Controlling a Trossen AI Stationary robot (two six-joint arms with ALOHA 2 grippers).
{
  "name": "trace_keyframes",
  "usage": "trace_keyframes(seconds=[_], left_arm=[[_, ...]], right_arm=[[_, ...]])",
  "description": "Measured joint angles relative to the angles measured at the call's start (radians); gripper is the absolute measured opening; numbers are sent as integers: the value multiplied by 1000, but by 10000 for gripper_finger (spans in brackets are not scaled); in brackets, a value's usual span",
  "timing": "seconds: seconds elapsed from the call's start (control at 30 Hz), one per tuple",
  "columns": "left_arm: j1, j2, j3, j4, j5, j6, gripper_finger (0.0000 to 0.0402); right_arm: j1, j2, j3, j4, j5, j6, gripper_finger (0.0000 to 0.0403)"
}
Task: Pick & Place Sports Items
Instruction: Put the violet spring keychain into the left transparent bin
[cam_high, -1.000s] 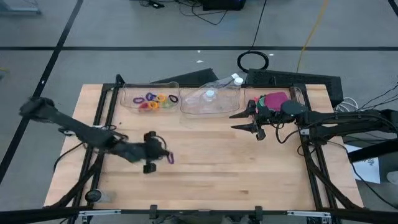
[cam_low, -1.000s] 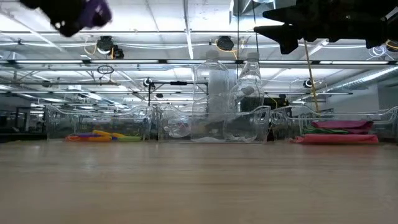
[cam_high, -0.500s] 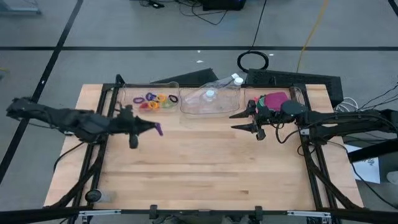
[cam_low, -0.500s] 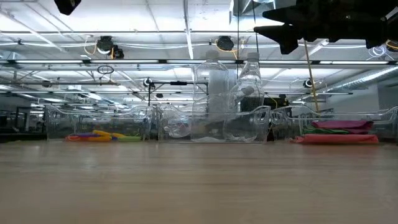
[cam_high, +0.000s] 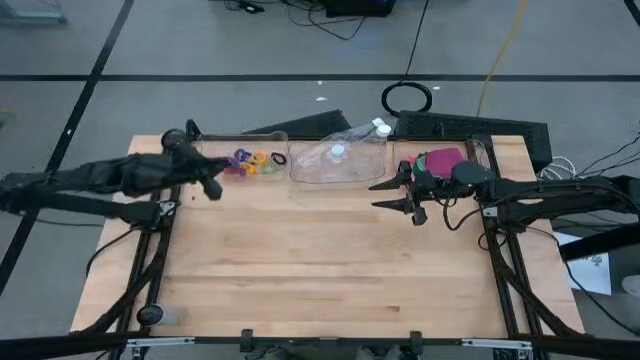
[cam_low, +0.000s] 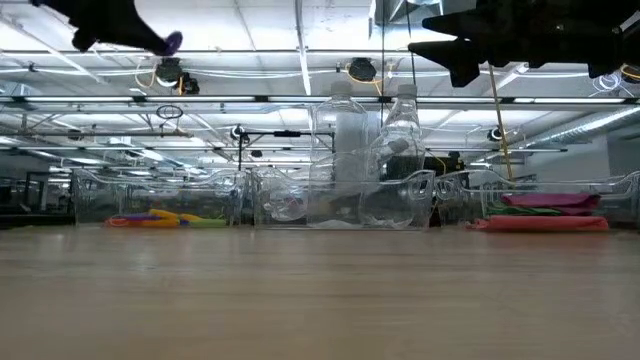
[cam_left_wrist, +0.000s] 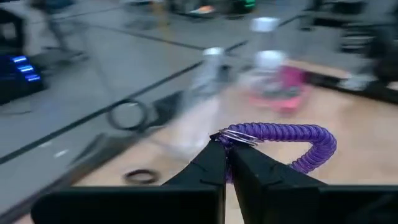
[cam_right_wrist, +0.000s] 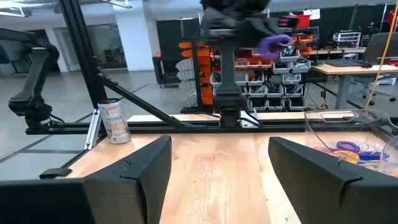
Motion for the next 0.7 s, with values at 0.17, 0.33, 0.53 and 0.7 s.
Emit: trace_keyframes(seconds=[0.17, 0.33, 0.53, 0.7], left_arm=[[159, 10, -7, -25, 3, 4, 4], [316, 13, -67, 5, 93, 4, 4], [488, 16, -194, 136, 190, 0, 4], [609, 48, -307, 305, 306, -8, 4]], right_arm=[[0, 0, 0, 0, 0, 0, 196], [0, 0, 0, 0, 0, 0, 196], [0, 0, 0, 0, 0, 0, 196], [0, 0, 0, 0, 0, 0, 196]])
